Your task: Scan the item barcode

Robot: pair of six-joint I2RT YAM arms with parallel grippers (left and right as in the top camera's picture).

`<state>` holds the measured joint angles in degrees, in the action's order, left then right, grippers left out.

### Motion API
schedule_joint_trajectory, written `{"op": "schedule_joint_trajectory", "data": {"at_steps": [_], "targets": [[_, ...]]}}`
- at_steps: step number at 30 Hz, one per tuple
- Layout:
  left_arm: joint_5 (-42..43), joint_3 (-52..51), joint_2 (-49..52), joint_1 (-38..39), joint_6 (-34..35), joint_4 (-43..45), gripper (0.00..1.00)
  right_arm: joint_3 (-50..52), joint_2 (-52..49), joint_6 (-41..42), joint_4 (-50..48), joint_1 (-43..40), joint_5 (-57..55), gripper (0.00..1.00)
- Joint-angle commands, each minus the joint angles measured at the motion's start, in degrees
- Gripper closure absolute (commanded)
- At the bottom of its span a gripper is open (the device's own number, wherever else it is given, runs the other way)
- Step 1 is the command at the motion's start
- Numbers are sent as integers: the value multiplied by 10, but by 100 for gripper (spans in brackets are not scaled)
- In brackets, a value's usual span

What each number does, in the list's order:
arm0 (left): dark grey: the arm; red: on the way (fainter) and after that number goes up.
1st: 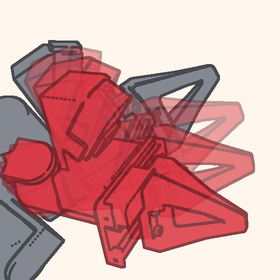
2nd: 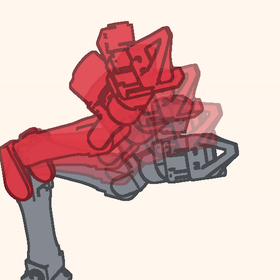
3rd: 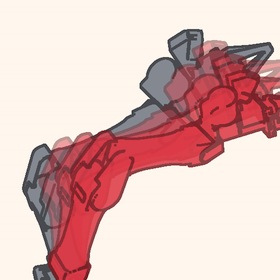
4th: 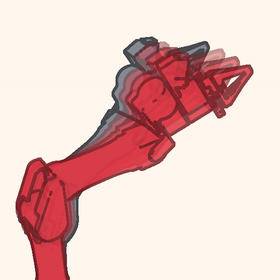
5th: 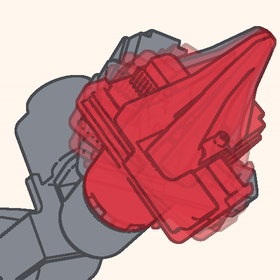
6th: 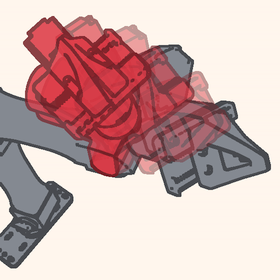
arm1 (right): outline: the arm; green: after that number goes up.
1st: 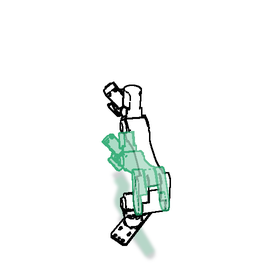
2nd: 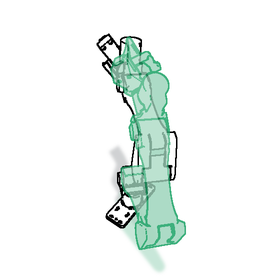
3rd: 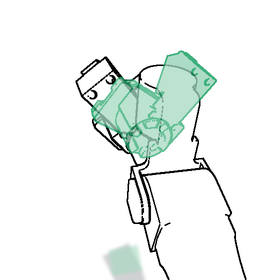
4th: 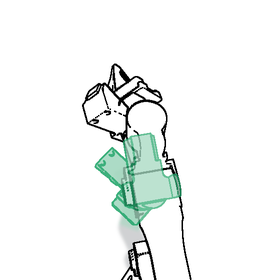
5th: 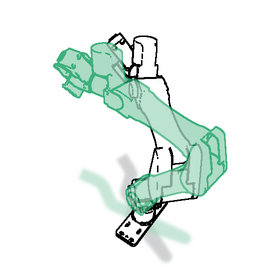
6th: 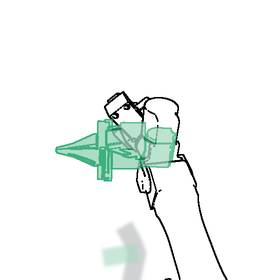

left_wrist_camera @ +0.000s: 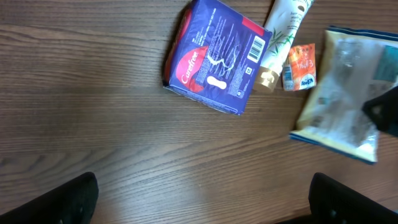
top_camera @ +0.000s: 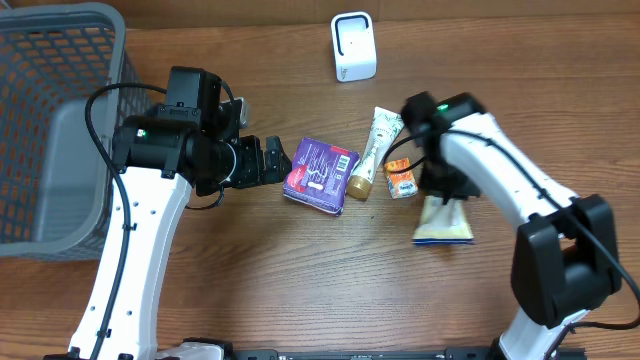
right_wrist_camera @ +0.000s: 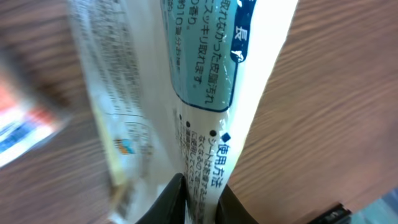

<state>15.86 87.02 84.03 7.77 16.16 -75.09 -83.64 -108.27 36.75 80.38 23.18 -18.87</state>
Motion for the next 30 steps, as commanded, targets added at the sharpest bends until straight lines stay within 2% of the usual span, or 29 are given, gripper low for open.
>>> {"op": "schedule_joint_trajectory", "data": {"at_steps": [1, 6, 11, 12, 13, 18, 24, 30], "targets": [[7, 2, 3, 2, 1, 4, 0, -1, -1, 15, -16, 41, 17, 85], [7, 2, 3, 2, 1, 3, 0, -5, -1, 15, -51, 72, 47, 85], [8, 2, 3, 2, 1, 3, 0, -51, -1, 15, -28, 76, 52, 86], [19, 0, 5, 6, -7, 5, 0, -79, -1, 14, -13, 75, 52, 94], [31, 0, 7, 10, -18, 5, 0, -91, -1, 14, -9, 74, 52, 96], [103, -7, 38, 49, -55, 9, 0, -135, -1, 14, 6, 73, 60, 96], [103, -7, 107, 108, -55, 30, 0, -134, -1, 3, -46, 75, 143, 96], [95, -7, 170, 118, -54, 34, 0, -131, -8, 3, -89, 76, 171, 96]]}}
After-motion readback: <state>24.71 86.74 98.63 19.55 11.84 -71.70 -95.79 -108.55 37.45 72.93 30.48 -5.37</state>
